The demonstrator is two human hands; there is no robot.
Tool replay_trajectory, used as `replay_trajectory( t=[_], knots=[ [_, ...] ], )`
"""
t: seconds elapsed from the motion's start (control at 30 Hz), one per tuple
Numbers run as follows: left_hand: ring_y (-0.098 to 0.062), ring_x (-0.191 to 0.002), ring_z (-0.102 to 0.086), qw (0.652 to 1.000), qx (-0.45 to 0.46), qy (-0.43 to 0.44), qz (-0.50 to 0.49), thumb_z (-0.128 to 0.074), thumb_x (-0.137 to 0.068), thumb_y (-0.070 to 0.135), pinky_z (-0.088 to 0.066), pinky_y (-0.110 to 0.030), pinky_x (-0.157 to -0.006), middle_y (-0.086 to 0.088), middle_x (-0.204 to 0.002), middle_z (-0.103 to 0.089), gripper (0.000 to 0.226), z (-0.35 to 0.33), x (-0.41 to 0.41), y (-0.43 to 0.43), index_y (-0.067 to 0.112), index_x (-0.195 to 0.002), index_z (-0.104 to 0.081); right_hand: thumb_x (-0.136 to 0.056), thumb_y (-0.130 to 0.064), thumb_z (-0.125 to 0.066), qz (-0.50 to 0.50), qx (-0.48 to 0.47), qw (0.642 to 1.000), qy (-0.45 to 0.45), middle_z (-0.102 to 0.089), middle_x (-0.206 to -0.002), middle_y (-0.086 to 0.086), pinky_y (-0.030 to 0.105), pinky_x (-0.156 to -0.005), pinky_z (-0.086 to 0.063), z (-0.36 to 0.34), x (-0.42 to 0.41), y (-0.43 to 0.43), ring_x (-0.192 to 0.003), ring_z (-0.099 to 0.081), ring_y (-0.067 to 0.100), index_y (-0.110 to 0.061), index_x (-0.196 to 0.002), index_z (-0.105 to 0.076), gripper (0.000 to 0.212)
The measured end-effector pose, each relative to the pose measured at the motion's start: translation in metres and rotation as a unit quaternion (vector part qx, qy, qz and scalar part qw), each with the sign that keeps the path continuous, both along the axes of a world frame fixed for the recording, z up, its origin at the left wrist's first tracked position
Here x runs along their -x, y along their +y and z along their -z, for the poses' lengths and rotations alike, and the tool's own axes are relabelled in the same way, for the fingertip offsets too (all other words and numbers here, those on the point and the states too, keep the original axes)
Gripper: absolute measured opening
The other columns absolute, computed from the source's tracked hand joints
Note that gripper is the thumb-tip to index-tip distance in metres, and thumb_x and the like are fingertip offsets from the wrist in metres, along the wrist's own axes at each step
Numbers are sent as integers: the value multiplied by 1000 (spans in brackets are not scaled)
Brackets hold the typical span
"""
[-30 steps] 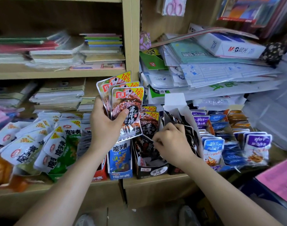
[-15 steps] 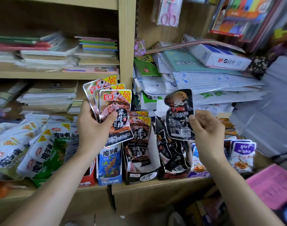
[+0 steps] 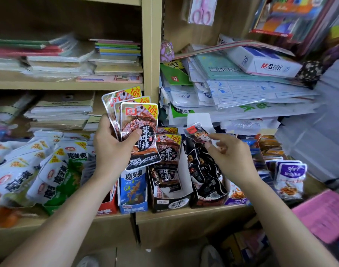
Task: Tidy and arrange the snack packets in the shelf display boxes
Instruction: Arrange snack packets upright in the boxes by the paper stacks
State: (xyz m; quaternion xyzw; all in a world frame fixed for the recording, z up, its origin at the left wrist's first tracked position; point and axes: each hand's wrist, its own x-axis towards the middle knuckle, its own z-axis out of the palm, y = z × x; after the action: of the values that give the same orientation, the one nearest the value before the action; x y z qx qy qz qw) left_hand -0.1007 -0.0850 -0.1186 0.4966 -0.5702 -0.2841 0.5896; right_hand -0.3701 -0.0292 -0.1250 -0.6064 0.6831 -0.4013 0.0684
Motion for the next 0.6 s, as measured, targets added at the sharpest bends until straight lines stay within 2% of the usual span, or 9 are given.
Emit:
replay_trajectory(
  t=[0.07,0.13,0.23,0.33,0.43,0.5,0.6],
  knots=[
    [-13,-103,-66,1000,4,5,-4,-82,-84,17,-53,-47,-96,7,-108,-69,41,0,-2,-1,19,-118,-58,-88,-25,-76,-26,67,996,50,-71,-108,-2,37,-86,-53,2,-18,9,-102,-63,20,-16,-116,-74,29],
    [-15,-101,-67,1000,7,8,-14,-82,-83,18,-54,-51,-94,5,-106,-70,40,0,-3,-2,19,-115,-58,-86,-30,-77,-104,73,988,89,-73,-109,-1,35,-89,-54,8,-43,19,-101,-64,15,-16,-116,-74,33],
    [-17,-100,-68,1000,9,5,-28,-84,-80,22,-54,-52,-92,6,-103,-71,38,1,-5,-5,22,-110,-59,-88,-47,-72,-222,-72,967,106,-71,-112,2,26,-93,-51,19,-82,30,-103,-65,13,-14,-137,-59,60],
    [-18,-100,-68,1000,11,0,-25,-83,-80,24,-54,-52,-92,6,-102,-71,38,2,-6,-4,23,-109,-58,-91,-61,-59,-230,-179,937,191,-69,-108,6,36,-89,-50,33,-106,29,-106,-63,25,-14,-154,-29,84],
    [-13,-99,-68,1000,9,4,-22,-83,-81,19,-55,-49,-93,7,-102,-71,38,1,-5,-2,22,-110,-59,-97,-56,-51,-222,-222,906,283,-68,-115,12,39,-97,-46,46,-115,21,-111,-62,32,-11,-156,-16,82],
    [-12,-101,-68,1000,5,8,-19,-83,-81,18,-55,-48,-94,7,-105,-71,40,0,-6,-1,21,-113,-60,-99,-51,-50,-235,-282,895,253,-67,-117,12,40,-91,-49,49,-119,16,-107,-64,33,-12,-158,-7,82],
    [-13,-103,-68,1000,0,9,-20,-84,-81,19,-54,-48,-96,7,-108,-71,42,0,-7,0,22,-116,-60,-94,-46,-62,-247,-352,894,126,-68,-105,2,37,-78,-51,48,-117,6,-97,-65,25,-21,-158,-4,90]
  ],
)
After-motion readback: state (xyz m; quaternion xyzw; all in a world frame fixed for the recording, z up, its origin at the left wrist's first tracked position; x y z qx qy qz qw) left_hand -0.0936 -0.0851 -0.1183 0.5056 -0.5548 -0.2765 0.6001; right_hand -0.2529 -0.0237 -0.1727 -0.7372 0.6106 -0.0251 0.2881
